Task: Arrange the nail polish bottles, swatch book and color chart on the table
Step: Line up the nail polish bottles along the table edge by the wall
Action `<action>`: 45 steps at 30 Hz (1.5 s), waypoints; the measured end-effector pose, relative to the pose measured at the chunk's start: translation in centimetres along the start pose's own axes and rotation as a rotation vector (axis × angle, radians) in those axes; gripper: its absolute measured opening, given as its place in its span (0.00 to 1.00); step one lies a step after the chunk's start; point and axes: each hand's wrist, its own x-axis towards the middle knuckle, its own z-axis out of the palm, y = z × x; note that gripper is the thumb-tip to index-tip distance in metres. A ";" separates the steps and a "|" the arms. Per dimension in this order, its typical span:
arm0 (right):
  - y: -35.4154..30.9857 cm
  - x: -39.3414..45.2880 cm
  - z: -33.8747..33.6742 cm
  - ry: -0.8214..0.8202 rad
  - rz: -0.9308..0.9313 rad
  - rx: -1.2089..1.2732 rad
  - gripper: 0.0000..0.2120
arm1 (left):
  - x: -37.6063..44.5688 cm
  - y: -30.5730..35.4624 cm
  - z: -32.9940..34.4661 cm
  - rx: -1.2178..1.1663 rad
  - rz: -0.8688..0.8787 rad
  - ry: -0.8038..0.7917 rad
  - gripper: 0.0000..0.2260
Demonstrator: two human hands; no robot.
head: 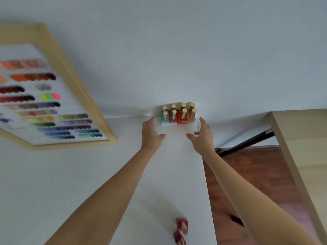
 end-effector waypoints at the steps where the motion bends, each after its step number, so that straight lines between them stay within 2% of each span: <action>1: 0.4 -1.2 -0.5 0.000 -0.008 -0.014 0.33 | -1.4 -0.5 -0.6 0.012 -0.010 -0.022 0.34; 3: 1.5 -4.0 -1.6 -0.030 -0.038 -0.045 0.25 | -4.9 -1.5 -1.8 0.022 0.012 -0.078 0.31; 8: 5.1 -11.6 -3.5 -0.204 -0.093 -0.075 0.09 | -16.1 -3.4 -4.0 -0.001 0.209 -0.268 0.12; 12: 6.8 -16.8 -4.1 -0.356 -0.071 -0.084 0.11 | -23.7 -5.0 -4.1 0.030 0.306 -0.448 0.08; 15: 7.0 -19.3 -4.3 -0.451 -0.090 -0.090 0.10 | -27.1 -5.7 -3.1 0.084 0.341 -0.541 0.11; 19: 6.4 -21.3 -4.4 -0.520 -0.123 -0.059 0.15 | -28.4 -5.6 -1.8 0.172 0.415 -0.506 0.15; 25: 5.6 -22.8 -3.5 -0.569 -0.220 -0.114 0.12 | -28.7 -5.5 -1.9 0.234 0.431 -0.368 0.04; 28: 5.4 -23.5 -2.8 -0.538 -0.257 -0.131 0.08 | -28.9 -5.8 -1.8 0.196 0.396 -0.316 0.03; 31: 5.2 -23.8 -2.3 -0.514 -0.253 -0.126 0.08 | -29.0 -6.2 -1.5 0.133 0.341 -0.295 0.09; 36: 5.4 -24.3 -1.9 -0.536 -0.243 -0.127 0.11 | -28.6 -7.7 -0.6 0.207 0.236 -0.329 0.28; 38: 5.4 -24.4 -1.9 -0.538 -0.245 -0.124 0.12 | -28.3 -7.8 0.0 0.201 0.229 -0.350 0.31; 42: 5.7 -24.1 -2.0 -0.543 -0.224 -0.094 0.15 | -27.9 -7.9 0.9 0.134 0.253 -0.369 0.24; 45: 5.9 -23.4 -2.2 -0.465 -0.205 -0.097 0.14 | -27.7 -8.1 1.0 0.090 0.263 -0.382 0.17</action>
